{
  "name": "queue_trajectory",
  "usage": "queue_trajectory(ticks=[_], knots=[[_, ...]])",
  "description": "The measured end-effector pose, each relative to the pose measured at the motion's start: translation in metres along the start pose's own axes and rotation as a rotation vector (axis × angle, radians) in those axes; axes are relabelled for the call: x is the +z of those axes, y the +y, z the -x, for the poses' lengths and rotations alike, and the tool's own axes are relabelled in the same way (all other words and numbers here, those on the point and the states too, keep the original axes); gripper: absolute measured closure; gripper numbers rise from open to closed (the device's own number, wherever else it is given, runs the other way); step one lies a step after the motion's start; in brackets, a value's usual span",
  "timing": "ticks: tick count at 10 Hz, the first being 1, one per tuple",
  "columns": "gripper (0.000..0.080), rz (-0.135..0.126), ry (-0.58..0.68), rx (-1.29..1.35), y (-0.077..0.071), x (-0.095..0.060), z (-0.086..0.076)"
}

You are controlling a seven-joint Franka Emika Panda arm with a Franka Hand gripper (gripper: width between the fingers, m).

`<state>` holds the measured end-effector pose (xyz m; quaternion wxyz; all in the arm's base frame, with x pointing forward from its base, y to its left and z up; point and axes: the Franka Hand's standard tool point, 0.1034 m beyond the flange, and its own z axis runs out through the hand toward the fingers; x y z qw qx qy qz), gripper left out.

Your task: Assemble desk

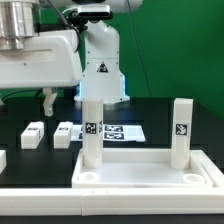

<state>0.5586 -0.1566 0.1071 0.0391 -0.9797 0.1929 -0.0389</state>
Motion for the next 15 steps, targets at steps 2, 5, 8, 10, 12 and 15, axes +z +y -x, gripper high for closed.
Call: queue_trajectory(ticks=[2,5,8,10,12,15], knots=[[0.0151,0.0,-0.002,-0.006,0.001,0.0,0.0],[0.0151,-0.063,-0.189,-0.02,0.028,0.018,0.031],[0.0151,-0.076,-0.498,-0.028,0.03,0.008,0.055],[0.0151,-0.084,-0.587,-0.029,0.03,0.014,0.058],[0.0151,-0.112,-0.756,0.019,0.035,0.025,0.075],[0.0151,-0.115,-0.91,0.055,0.045,0.044,0.107]])
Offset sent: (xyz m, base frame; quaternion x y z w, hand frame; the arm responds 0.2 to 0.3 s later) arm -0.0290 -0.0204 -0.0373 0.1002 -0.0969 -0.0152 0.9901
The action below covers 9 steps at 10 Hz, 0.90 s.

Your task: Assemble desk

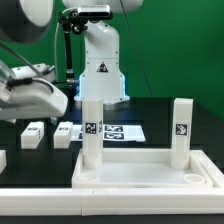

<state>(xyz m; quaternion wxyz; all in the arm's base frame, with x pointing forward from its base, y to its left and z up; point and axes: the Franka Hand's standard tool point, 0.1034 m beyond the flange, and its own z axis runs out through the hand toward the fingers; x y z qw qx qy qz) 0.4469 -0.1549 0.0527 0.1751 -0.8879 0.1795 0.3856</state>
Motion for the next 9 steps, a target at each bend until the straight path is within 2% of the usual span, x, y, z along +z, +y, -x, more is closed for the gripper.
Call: queue_trajectory(ticks=[4,6,9], knots=[[0.0151,0.004,0.007,0.0,0.0,-0.001,-0.003],[0.0151,0.004,-0.013,-0.001,-0.004,0.013,0.007],[0.0151,0.013,-0.024,-0.003,-0.007,0.025,0.009]])
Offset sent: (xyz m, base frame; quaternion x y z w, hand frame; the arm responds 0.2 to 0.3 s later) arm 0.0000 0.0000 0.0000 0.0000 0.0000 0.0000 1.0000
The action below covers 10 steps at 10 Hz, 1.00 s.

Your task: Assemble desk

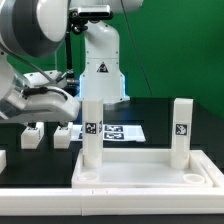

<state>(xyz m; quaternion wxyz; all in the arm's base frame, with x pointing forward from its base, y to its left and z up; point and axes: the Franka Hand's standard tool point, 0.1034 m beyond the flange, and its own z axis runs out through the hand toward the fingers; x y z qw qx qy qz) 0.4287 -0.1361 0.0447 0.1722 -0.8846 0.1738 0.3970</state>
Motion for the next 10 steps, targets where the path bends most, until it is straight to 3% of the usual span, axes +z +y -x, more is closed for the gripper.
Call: queue_trajectory(ticks=[3,5,10], knots=[[0.0151,-0.001,0.0,0.001,0.001,0.0,0.0],[0.0151,-0.006,-0.014,0.011,0.005,0.008,-0.002],[0.0151,0.01,-0.032,-0.001,-0.005,0.02,0.002]])
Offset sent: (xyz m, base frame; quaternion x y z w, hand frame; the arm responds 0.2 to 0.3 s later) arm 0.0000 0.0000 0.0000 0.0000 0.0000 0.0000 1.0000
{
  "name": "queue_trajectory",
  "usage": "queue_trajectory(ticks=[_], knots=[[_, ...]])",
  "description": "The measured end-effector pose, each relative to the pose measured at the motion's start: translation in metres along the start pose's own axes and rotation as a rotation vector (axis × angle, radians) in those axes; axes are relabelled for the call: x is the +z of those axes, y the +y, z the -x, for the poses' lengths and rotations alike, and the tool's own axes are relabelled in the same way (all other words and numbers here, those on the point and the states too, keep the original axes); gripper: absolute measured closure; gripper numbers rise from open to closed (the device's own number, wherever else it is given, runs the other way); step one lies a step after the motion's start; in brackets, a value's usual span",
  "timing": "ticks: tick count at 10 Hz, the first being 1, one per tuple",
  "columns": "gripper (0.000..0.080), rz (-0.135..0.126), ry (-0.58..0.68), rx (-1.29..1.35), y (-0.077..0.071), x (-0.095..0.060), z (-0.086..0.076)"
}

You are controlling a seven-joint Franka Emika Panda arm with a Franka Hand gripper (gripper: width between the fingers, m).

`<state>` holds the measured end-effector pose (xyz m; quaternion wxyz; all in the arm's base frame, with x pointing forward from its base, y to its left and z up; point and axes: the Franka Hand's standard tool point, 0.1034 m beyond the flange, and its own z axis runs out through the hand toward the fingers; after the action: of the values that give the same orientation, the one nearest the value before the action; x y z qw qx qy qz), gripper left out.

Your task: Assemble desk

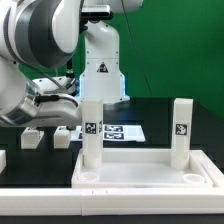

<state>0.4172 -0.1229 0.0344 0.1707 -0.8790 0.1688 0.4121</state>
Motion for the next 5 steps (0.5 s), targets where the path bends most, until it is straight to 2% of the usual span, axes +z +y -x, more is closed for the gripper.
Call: queue_trajectory(ticks=[5], knots=[[0.0151,0.007,-0.007,-0.006,-0.003,0.0107,-0.0052]])
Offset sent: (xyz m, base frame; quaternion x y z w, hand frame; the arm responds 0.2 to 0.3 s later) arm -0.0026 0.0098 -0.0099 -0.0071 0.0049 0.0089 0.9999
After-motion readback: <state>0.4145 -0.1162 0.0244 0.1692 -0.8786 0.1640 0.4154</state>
